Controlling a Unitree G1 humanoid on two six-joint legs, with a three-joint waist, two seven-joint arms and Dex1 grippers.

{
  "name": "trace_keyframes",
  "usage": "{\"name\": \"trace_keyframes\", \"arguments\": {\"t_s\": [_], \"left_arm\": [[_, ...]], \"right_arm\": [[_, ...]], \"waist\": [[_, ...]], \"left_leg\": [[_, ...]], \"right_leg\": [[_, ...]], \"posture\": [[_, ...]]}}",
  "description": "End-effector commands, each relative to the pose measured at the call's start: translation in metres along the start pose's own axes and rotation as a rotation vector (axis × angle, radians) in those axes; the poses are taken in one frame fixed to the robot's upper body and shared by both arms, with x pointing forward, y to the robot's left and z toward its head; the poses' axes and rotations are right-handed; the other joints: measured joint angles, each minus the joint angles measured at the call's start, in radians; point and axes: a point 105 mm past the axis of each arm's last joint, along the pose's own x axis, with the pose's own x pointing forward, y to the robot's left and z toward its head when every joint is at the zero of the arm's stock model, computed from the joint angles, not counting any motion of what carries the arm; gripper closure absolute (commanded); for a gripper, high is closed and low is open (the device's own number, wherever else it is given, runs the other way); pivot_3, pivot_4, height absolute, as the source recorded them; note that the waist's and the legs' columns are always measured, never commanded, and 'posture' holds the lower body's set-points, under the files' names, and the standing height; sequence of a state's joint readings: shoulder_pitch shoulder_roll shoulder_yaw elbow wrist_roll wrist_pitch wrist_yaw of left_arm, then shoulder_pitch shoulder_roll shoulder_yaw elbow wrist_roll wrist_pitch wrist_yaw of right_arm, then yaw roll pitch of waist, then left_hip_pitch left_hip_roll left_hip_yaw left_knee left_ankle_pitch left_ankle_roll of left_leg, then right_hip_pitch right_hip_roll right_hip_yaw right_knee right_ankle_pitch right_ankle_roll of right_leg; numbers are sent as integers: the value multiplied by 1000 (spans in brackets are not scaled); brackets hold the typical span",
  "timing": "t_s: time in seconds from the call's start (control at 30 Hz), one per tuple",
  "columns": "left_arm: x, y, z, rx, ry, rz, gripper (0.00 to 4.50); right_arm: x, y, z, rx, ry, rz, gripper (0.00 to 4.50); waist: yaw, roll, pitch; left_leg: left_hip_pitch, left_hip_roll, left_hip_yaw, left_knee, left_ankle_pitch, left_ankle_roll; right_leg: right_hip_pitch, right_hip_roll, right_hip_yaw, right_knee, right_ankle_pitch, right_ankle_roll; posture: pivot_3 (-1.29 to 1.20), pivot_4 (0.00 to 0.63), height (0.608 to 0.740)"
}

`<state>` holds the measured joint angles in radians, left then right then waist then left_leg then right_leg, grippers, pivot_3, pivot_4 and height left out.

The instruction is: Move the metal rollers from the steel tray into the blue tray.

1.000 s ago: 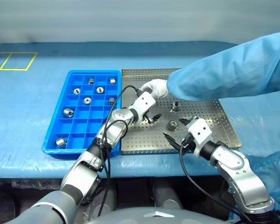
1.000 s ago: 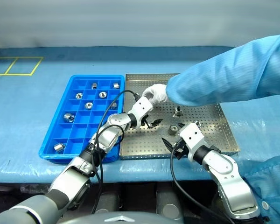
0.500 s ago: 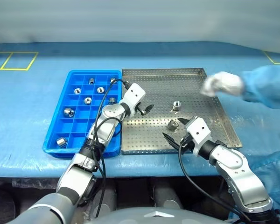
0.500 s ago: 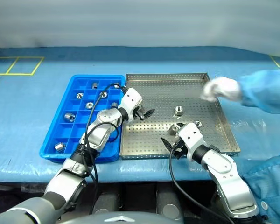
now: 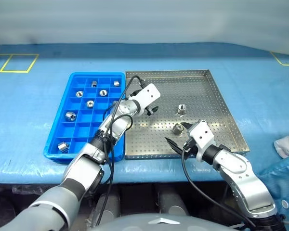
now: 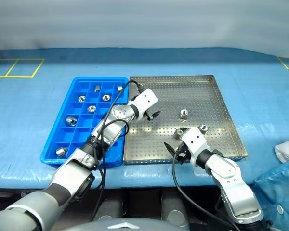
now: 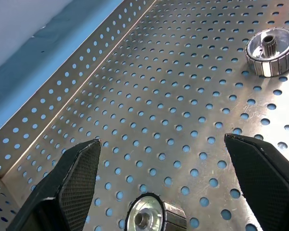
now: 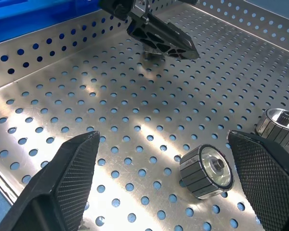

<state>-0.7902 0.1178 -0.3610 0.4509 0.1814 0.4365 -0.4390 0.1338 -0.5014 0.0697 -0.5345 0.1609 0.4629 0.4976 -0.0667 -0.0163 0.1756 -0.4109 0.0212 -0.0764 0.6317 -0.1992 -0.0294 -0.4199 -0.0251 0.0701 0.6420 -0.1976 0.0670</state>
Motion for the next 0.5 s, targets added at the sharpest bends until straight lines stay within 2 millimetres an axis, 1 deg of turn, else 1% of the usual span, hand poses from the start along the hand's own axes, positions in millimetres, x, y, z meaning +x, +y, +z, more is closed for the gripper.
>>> {"name": "trace_keyframes", "arguments": {"t_s": [0.03, 0.13, 0.27, 0.37, 0.5], "left_arm": [[-6, 23, 14, -155, -48, 30, 34], [-10, 30, 11, -256, -47, 7, 34], [-12, 28, 3, -266, -14, -44, 34], [-12, 21, -1, -208, 21, -104, 34], [-12, 20, -2, -89, 68, -130, 34]], "right_arm": [[0, -1, 7, -19, -34, -15, 0], [1, 0, 6, -13, -38, -19, 0], [3, 2, 5, -3, -47, -26, 0], [4, 3, 5, 1, -51, -33, 0], [4, 4, 3, 4, -54, -43, 0]], "waist": [[0, 0, 0], [0, 0, 0], [0, 0, 0], [-1, 0, 0], [-3, 0, 0]], "left_leg": [[0, 0, 0, 0, 0, 0], [0, 0, 0, 0, 0, 0], [0, 0, 0, 0, 0, 0], [0, 0, 0, 0, 0, 0], [0, 0, 0, 0, 0, 0]], "right_leg": [[0, 0, 0, 0, 0, 0], [0, 0, 0, 0, 0, 0], [0, 0, 0, 0, 0, 1], [0, 0, 0, 0, 1, 1], [0, 0, 0, 0, 1, 1]], "posture": [[-54, 150, 740], [-56, 150, 740], [-65, 150, 740], [-74, 150, 740], [-82, 150, 740]]}}
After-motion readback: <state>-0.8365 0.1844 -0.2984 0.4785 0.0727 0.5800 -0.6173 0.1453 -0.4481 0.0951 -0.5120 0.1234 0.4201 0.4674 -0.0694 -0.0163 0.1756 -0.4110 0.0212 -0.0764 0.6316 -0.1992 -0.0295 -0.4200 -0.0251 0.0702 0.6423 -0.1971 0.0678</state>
